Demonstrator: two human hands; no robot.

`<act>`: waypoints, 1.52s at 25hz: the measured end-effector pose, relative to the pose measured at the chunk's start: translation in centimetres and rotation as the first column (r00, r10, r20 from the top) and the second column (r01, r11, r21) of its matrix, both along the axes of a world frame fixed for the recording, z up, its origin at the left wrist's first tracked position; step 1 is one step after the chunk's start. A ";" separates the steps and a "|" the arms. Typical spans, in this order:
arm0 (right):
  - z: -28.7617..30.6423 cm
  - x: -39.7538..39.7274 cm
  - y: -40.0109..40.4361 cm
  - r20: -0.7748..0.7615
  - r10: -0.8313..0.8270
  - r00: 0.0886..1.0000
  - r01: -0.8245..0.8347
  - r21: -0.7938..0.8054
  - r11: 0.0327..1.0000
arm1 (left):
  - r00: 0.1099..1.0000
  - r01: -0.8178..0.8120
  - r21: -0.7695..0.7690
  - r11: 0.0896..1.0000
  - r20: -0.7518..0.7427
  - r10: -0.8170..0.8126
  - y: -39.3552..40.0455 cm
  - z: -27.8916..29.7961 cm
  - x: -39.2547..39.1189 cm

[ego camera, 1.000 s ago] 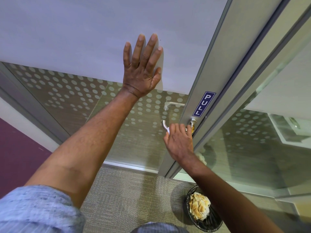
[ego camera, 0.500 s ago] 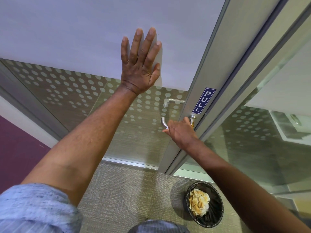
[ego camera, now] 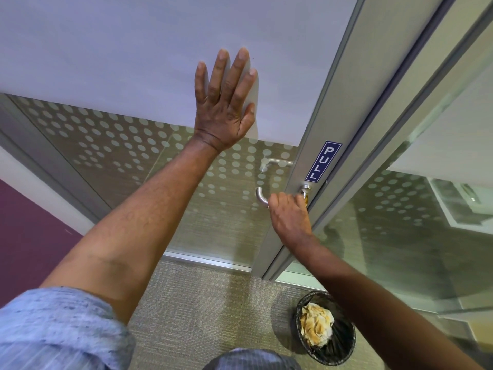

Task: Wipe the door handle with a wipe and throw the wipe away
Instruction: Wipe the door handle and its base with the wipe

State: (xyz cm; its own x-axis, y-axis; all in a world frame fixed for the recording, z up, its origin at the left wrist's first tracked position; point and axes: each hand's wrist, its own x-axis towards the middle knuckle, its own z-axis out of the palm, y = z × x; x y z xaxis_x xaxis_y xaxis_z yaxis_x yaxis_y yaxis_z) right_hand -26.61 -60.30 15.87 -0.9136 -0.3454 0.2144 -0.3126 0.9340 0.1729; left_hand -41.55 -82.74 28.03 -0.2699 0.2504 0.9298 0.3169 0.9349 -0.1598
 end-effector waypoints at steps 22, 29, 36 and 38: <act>1.8 -1.7 2.2 0.162 0.117 0.980 -0.135 0.106 0.985 | 1.000 0.019 -0.011 1.000 -0.012 -0.019 0.1 0.3 0.8; -0.8 0.5 2.8 -0.101 0.072 0.992 -0.065 0.070 0.995 | 1.000 0.000 -0.036 0.999 -0.018 0.000 0.2 0.3 0.7; 0.6 -1.5 3.0 -0.018 0.179 0.984 -0.176 0.106 0.979 | 1.000 -0.007 -0.036 0.999 -0.013 0.006 0.1 0.4 0.8; -0.5 -0.8 3.4 -0.091 0.180 0.979 -0.176 0.047 0.983 | 1.000 -0.004 -0.038 0.999 -0.011 0.004 0.2 0.3 0.8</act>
State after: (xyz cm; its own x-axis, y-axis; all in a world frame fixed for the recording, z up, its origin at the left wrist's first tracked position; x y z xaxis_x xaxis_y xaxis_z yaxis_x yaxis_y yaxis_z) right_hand -27.43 -56.88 15.35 -0.8130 -0.5107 0.2796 -0.4540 0.8567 0.2446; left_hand -40.79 -82.56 28.33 -0.2611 0.2850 0.9223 0.3113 0.9293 -0.1990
